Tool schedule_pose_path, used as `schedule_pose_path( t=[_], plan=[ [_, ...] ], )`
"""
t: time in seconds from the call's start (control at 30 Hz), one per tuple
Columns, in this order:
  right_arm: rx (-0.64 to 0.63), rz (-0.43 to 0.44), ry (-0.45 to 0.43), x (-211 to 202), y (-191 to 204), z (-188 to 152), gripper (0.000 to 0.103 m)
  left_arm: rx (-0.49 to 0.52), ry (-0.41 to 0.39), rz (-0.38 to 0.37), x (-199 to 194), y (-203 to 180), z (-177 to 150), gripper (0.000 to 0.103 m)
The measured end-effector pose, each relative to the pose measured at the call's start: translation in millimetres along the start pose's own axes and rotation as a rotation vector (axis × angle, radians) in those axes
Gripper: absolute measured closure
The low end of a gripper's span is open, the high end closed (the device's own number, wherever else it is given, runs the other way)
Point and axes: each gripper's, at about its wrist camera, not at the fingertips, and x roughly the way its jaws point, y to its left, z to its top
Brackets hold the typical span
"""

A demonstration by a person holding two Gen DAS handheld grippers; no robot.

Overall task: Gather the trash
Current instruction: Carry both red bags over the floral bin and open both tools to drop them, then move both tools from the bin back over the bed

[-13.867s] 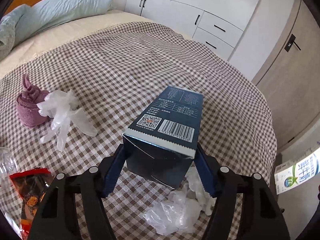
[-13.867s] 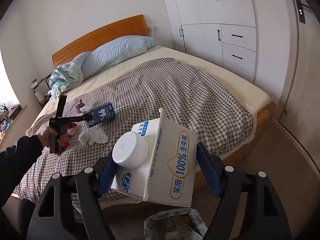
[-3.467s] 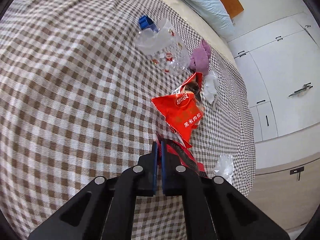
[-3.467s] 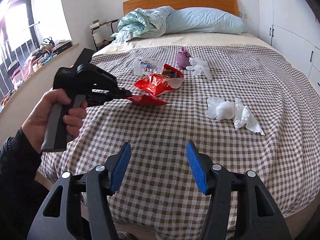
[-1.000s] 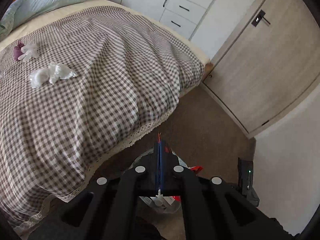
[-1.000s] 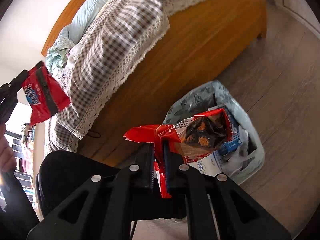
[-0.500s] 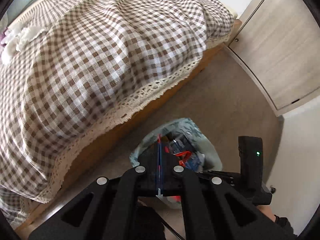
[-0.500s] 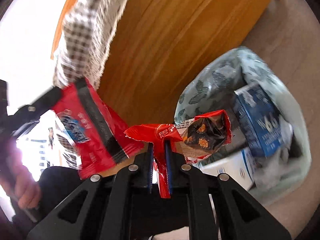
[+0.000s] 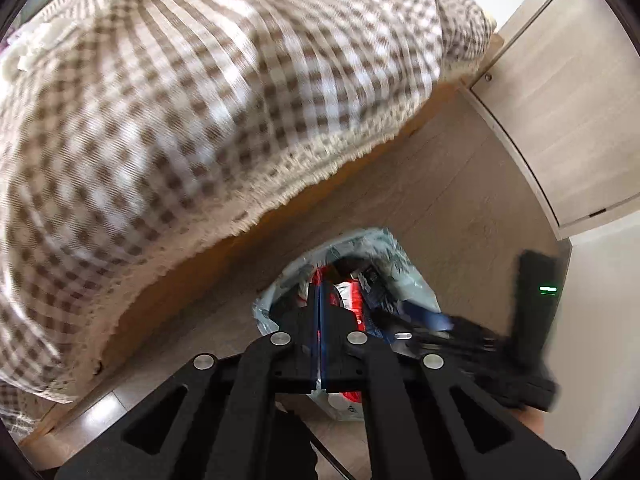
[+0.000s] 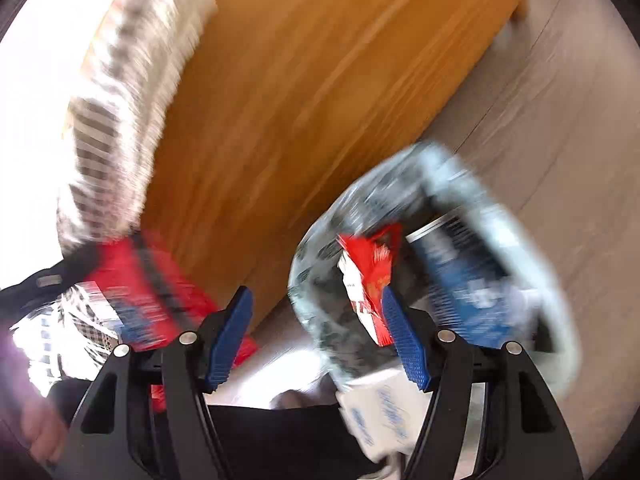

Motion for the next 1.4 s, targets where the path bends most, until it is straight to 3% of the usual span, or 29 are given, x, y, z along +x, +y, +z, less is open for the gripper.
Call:
schedule_pose_path(
  t=[0.13,0.27,0.3,0.43,0.53,0.6,0.73,0.87,1.03,1.2,1.4],
  plan=[
    [0.044,-0.045,-0.138,-64,-24,-12,0.039,0.067,0.075,0.040,33,-19,-2,0.103],
    [0.072,-0.075,-0.183,-102,-40,-16,0.039,0.165,0.104,0.099,56,-36,-8,0.103],
    [0.082,-0.080,-0.192,-103,-42,-14,0.039,0.195,0.125,0.124,65,-42,-8,0.103],
    [0.106,-0.071,-0.199,-107,-46,-24,0.039,0.205,0.181,0.108,85,-46,-9,0.103],
    [0.105,-0.076,-0.155,-100,-42,-30,0.039,0.237,0.254,0.160,105,-54,-12,0.091],
    [0.082,-0.089,-0.122,-92,-36,-33,0.039,0.247,0.247,0.152,102,-56,-14,0.091],
    [0.065,-0.107,-0.092,-85,-22,-35,0.039,0.207,0.253,0.184,103,-43,-13,0.066],
    [0.001,-0.192,-0.080,-87,-7,-33,0.039,0.112,0.240,0.147,95,-33,-6,0.066],
    [-0.001,-0.224,-0.079,-94,0,-35,0.039,0.140,0.219,0.126,82,-36,-10,0.065],
    [-0.009,-0.285,-0.059,-96,7,-36,0.039,0.101,0.221,0.093,71,-30,-9,0.065],
    [-0.043,-0.354,-0.046,-101,24,-37,0.039,0.084,0.170,0.060,46,-26,-15,0.053]
  ],
)
